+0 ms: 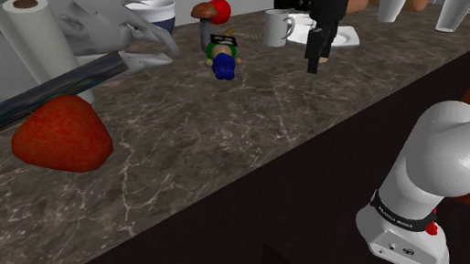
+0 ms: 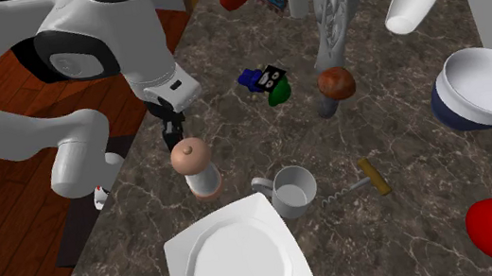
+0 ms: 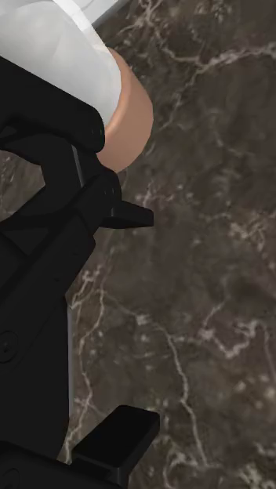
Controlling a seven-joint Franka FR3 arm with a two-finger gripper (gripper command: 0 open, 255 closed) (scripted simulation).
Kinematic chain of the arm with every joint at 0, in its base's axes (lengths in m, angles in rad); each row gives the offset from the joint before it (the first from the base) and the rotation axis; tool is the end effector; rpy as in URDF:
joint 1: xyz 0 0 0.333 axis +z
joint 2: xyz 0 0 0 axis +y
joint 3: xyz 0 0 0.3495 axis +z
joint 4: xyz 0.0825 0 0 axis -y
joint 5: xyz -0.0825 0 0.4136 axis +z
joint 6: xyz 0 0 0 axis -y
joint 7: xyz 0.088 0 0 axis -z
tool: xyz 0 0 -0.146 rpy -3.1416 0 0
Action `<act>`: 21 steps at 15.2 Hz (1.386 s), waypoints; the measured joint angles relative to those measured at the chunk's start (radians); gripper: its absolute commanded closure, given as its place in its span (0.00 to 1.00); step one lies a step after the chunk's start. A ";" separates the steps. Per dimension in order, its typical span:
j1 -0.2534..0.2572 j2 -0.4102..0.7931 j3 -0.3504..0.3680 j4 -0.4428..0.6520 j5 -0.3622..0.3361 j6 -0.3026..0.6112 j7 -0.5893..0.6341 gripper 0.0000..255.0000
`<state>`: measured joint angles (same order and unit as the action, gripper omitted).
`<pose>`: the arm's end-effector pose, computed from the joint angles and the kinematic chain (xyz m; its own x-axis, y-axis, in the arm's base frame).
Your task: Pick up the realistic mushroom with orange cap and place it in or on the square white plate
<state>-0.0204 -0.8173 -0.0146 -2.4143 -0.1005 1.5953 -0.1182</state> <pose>0.3043 -0.0261 0.5583 0.9959 0.0897 -0.0124 0.0904 -0.9919 0.0889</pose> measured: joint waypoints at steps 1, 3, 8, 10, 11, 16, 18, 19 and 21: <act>0.000 0.000 0.000 0.000 0.000 0.000 0.000 0.00; 0.008 0.037 -0.004 0.030 -0.027 0.018 -0.040 0.00; 0.038 0.166 -0.020 0.132 -0.130 0.093 -0.198 0.00; 0.052 0.226 -0.020 0.177 -0.167 0.131 -0.256 0.00; 0.057 0.263 -0.023 0.213 -0.187 0.147 -0.290 0.00; 0.085 0.395 -0.022 0.338 -0.271 0.223 -0.441 0.00; 0.098 0.438 -0.015 0.382 -0.301 0.249 -0.495 0.00; 0.103 0.458 -0.014 0.405 -0.316 0.262 -0.526 0.00; 0.117 0.511 -0.004 0.462 -0.343 0.286 -0.577 0.00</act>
<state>0.0962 -0.3061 -0.0183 -1.9521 -0.4439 1.8810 -0.6954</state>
